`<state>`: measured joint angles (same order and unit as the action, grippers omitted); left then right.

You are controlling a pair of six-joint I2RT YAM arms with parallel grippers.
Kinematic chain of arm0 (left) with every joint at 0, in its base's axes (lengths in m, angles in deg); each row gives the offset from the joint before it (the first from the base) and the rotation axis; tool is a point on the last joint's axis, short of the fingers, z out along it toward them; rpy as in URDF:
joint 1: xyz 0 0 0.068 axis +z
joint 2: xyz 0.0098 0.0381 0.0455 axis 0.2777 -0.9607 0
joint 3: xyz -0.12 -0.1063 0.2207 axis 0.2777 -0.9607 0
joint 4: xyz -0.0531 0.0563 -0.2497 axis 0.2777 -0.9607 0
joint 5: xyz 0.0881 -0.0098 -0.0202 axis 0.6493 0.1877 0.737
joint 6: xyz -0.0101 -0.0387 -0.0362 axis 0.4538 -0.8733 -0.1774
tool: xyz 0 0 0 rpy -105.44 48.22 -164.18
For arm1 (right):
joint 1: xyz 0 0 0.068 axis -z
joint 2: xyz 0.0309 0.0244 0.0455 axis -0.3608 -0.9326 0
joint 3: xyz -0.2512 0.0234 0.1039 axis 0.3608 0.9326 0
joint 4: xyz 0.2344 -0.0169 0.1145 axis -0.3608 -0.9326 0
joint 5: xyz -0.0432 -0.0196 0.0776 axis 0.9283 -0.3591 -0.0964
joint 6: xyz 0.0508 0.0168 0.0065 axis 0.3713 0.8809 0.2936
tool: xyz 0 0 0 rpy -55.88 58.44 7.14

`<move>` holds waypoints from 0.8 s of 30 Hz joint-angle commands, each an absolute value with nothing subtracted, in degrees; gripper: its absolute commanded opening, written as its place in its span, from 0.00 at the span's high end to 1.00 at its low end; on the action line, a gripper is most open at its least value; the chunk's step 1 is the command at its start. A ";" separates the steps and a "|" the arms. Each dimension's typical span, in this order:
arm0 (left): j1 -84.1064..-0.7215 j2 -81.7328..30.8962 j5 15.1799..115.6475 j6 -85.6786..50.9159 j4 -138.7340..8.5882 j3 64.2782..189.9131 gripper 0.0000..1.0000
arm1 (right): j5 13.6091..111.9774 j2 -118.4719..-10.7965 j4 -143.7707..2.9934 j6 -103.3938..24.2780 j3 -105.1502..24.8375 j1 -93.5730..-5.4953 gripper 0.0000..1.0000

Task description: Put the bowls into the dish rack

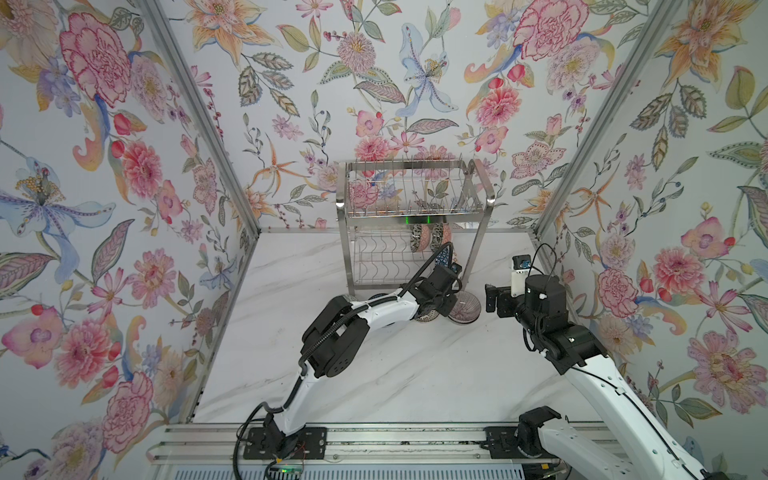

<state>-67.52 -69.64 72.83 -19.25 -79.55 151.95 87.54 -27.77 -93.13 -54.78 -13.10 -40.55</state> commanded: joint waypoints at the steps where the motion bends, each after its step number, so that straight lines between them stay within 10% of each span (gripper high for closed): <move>1: -67.89 -70.93 71.91 -19.23 -79.80 153.44 0.86 | 87.26 -27.01 -93.74 -53.80 -13.28 -40.22 0.01; 24: -67.97 -66.94 77.59 -15.77 -83.48 155.67 1.00 | 86.82 -26.95 -93.64 -53.65 -13.20 -39.96 0.01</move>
